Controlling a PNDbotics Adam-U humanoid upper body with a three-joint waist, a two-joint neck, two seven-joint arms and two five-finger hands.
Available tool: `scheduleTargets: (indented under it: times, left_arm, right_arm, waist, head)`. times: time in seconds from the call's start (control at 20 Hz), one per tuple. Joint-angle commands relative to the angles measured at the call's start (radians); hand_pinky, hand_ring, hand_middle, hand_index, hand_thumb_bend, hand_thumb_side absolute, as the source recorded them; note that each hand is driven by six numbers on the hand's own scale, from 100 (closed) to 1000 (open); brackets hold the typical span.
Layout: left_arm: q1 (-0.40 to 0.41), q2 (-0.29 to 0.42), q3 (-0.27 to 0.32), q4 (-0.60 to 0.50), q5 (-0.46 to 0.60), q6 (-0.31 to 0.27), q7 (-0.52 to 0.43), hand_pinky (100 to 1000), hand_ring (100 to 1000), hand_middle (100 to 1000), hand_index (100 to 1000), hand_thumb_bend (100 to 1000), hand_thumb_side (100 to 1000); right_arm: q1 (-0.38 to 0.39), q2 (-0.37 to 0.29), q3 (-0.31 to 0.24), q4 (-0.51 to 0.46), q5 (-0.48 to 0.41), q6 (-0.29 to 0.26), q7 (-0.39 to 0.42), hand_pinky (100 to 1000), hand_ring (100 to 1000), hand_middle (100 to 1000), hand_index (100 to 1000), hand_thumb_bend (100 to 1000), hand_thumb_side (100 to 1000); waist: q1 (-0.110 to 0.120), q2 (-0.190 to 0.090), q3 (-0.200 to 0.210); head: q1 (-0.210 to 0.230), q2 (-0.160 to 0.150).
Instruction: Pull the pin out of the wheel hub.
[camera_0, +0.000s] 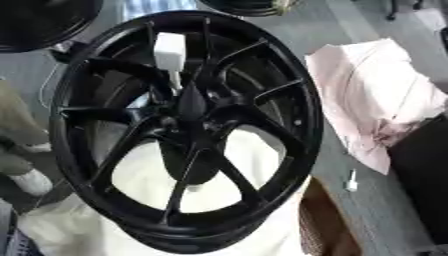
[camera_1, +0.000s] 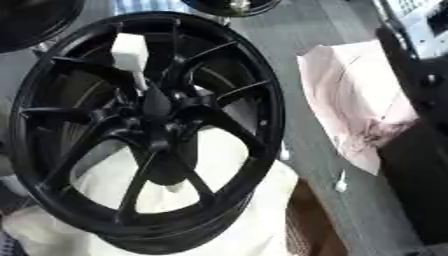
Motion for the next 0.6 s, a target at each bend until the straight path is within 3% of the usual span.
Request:
scheduleTargets:
  times: [0.05, 0.25, 0.3, 0.35, 0.4, 0.45, 0.5, 0.55, 0.6]
  left_arm:
    - [-0.005, 0.017, 0.014, -0.014, -0.001, -0.003, 0.007, 595, 508, 521, 721, 276, 666]
    - [-0.007, 0.014, 0.019, -0.014, -0.002, -0.005, 0.013, 595, 507, 521, 721, 279, 665]
    - [-0.007, 0.012, 0.020, -0.014, -0.003, -0.005, 0.015, 595, 507, 521, 721, 280, 665]
    - [-0.008, 0.011, 0.021, -0.014, -0.003, -0.005, 0.016, 595, 507, 521, 721, 280, 665]
    - [-0.008, 0.009, 0.022, -0.014, -0.003, -0.005, 0.018, 595, 506, 521, 721, 281, 664]
    - [-0.009, 0.008, 0.023, -0.014, -0.003, -0.005, 0.019, 595, 506, 521, 721, 281, 664]
    - [-0.010, 0.007, 0.024, -0.014, -0.002, -0.005, 0.020, 595, 506, 521, 721, 283, 664]
    - [-0.010, 0.005, 0.025, -0.014, -0.002, -0.005, 0.022, 595, 506, 521, 721, 283, 664]
    - [-0.009, 0.004, 0.026, -0.014, -0.002, -0.005, 0.023, 595, 506, 521, 721, 284, 664]
  right_arm:
    - [0.060, -0.129, -0.080, -0.050, -0.043, -0.003, -0.074, 466, 447, 114, 306, 429, 179]
    - [0.266, -0.246, -0.188, -0.078, -0.077, -0.020, -0.186, 498, 474, 163, 341, 406, 169]
    - [0.323, -0.265, -0.216, -0.084, -0.077, -0.028, -0.213, 534, 505, 222, 401, 346, 117]
    - [0.378, -0.278, -0.241, -0.090, -0.067, -0.039, -0.234, 569, 537, 276, 463, 416, 100]
    - [0.434, -0.288, -0.262, -0.096, -0.043, -0.051, -0.242, 638, 641, 454, 618, 404, 100]
    - [0.487, -0.294, -0.281, -0.103, -0.001, -0.068, -0.234, 663, 686, 515, 666, 432, 177]
    - [0.530, -0.294, -0.300, -0.110, 0.049, -0.089, -0.213, 748, 822, 743, 831, 398, 538]
    - [0.568, -0.290, -0.323, -0.112, 0.105, -0.110, -0.192, 768, 849, 776, 850, 338, 618]
    - [0.593, -0.283, -0.348, -0.111, 0.156, -0.127, -0.177, 800, 899, 847, 889, 169, 816]
  waist:
    - [0.005, -0.021, -0.001]
    - [0.011, -0.011, -0.001]
    - [0.012, -0.009, -0.002]
    - [0.014, -0.007, -0.002]
    - [0.015, -0.005, -0.002]
    - [0.016, -0.003, -0.002]
    - [0.017, -0.002, -0.003]
    - [0.018, -0.001, -0.003]
    - [0.019, -0.001, -0.005]
  head:
    - [0.003, -0.001]
    - [0.006, -0.006]
    - [0.007, -0.006]
    - [0.008, -0.006]
    - [0.010, -0.006]
    - [0.011, -0.006]
    - [0.014, -0.006]
    - [0.018, -0.006]
    - [0.021, -0.005]
